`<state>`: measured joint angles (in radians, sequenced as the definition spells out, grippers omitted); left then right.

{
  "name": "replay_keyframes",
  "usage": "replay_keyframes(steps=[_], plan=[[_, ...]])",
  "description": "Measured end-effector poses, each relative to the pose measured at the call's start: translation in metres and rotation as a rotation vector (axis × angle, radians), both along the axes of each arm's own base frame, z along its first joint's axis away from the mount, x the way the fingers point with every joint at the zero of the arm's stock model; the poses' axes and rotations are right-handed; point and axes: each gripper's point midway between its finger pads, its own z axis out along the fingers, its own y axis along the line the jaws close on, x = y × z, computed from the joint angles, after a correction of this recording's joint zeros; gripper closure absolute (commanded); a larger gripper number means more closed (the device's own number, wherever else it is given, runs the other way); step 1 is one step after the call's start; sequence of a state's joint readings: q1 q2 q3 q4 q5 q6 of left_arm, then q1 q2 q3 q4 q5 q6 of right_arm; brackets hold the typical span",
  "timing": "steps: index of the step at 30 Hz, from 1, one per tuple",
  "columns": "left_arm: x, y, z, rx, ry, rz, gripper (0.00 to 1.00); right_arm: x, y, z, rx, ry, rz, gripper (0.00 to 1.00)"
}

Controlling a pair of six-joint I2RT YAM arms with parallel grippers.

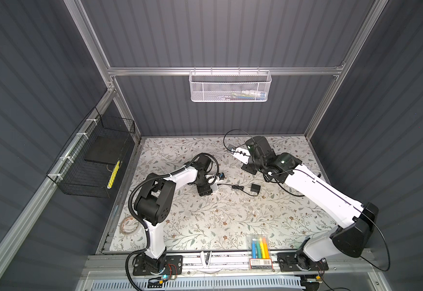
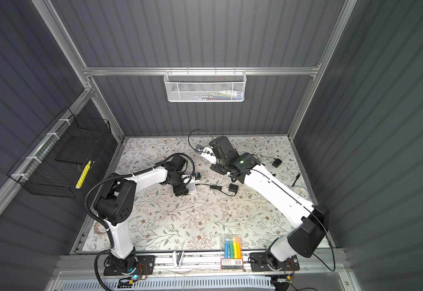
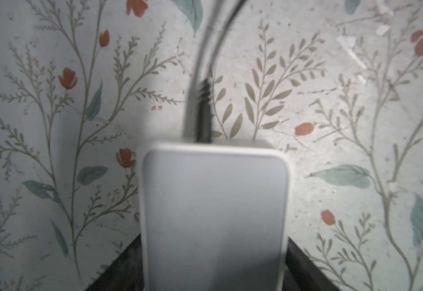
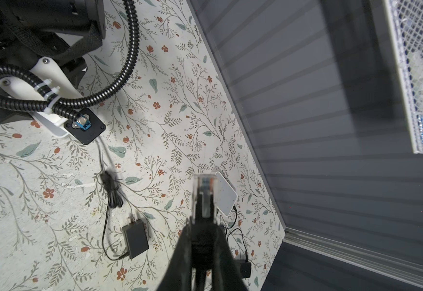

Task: Insert the plug into the switch port
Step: 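Grasp the white router with the left gripper while the right holds the plug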

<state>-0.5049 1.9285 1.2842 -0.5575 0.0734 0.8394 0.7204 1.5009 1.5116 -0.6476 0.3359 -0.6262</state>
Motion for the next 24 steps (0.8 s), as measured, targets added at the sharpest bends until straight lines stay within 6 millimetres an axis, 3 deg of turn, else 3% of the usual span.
replay_keyframes(steps=[4,11,24], plan=[[0.002,0.003,0.001,-0.012,0.029,0.086,0.43,0.000,0.000,-0.004,0.008,0.006,-0.003,1.00],[0.011,0.014,0.003,-0.076,0.089,0.335,0.45,0.000,0.006,-0.006,0.039,0.015,0.012,1.00],[0.025,0.019,0.006,-0.194,0.114,0.685,0.25,-0.002,0.013,-0.030,0.058,0.085,0.009,1.00]])
